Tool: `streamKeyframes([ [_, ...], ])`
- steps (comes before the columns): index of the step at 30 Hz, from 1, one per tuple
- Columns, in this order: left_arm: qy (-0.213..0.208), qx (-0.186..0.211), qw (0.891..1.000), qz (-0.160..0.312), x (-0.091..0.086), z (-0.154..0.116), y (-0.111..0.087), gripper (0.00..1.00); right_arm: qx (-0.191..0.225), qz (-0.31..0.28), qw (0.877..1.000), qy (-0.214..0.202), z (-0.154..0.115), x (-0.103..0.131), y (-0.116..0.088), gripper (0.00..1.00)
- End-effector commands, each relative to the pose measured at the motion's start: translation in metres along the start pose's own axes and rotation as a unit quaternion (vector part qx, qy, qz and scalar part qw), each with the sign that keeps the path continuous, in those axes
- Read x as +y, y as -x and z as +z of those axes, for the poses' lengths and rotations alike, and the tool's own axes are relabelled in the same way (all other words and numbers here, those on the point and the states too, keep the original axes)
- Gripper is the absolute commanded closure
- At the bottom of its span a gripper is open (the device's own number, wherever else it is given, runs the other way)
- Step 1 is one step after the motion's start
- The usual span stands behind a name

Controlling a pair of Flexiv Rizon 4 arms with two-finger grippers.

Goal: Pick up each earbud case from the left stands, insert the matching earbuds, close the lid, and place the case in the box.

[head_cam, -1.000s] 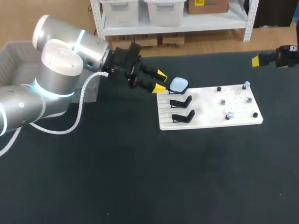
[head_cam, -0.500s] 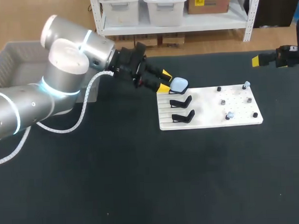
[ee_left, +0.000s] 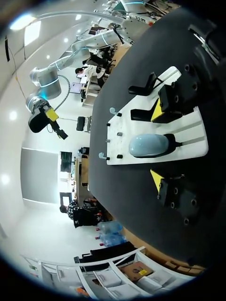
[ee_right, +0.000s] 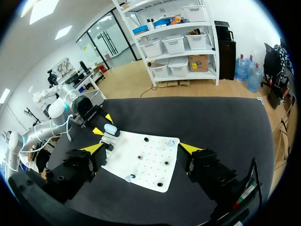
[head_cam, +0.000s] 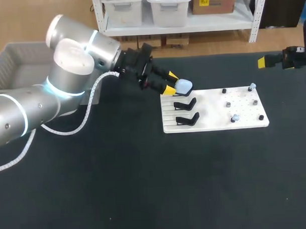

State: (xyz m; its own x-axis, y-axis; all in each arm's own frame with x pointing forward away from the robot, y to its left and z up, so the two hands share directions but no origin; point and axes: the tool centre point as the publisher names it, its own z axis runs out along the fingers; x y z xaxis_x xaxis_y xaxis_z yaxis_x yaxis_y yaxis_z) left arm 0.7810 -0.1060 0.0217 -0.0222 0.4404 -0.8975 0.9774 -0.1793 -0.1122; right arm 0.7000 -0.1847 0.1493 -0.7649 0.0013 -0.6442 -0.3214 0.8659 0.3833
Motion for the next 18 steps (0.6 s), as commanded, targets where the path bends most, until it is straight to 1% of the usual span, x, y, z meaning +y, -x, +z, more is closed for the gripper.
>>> streamKeyframes([
  [1,-0.005,0.001,1.000,-0.002,0.0056,0.0011,-0.0002,0.43,0.000,0.000,1.000,0.000,-0.0004,0.0000,0.0000,0.00],
  [9,-0.002,0.002,1.000,-0.017,0.0014,0.0045,-0.0018,0.42,0.000,0.000,1.000,0.000,-0.0004,0.0000,0.0000,0.00],
  [11,-0.001,0.002,1.000,-0.018,0.0003,0.0056,-0.0019,0.40,0.000,0.000,1.000,0.000,-0.0004,0.0000,0.0000,0.00],
  [13,0.000,0.003,1.000,-0.020,-0.0003,0.0063,-0.0018,0.40,0.000,0.000,1.000,0.000,-0.0004,0.0000,0.0000,0.00],
  [15,0.002,0.005,1.000,-0.022,-0.0012,0.0072,-0.0013,0.37,0.000,0.000,1.000,0.000,-0.0004,0.0000,0.0000,0.00],
  [18,0.005,0.006,1.000,-0.024,-0.0020,0.0081,-0.0009,0.39,0.000,0.000,1.000,0.000,-0.0004,0.0000,0.0000,0.00],
])
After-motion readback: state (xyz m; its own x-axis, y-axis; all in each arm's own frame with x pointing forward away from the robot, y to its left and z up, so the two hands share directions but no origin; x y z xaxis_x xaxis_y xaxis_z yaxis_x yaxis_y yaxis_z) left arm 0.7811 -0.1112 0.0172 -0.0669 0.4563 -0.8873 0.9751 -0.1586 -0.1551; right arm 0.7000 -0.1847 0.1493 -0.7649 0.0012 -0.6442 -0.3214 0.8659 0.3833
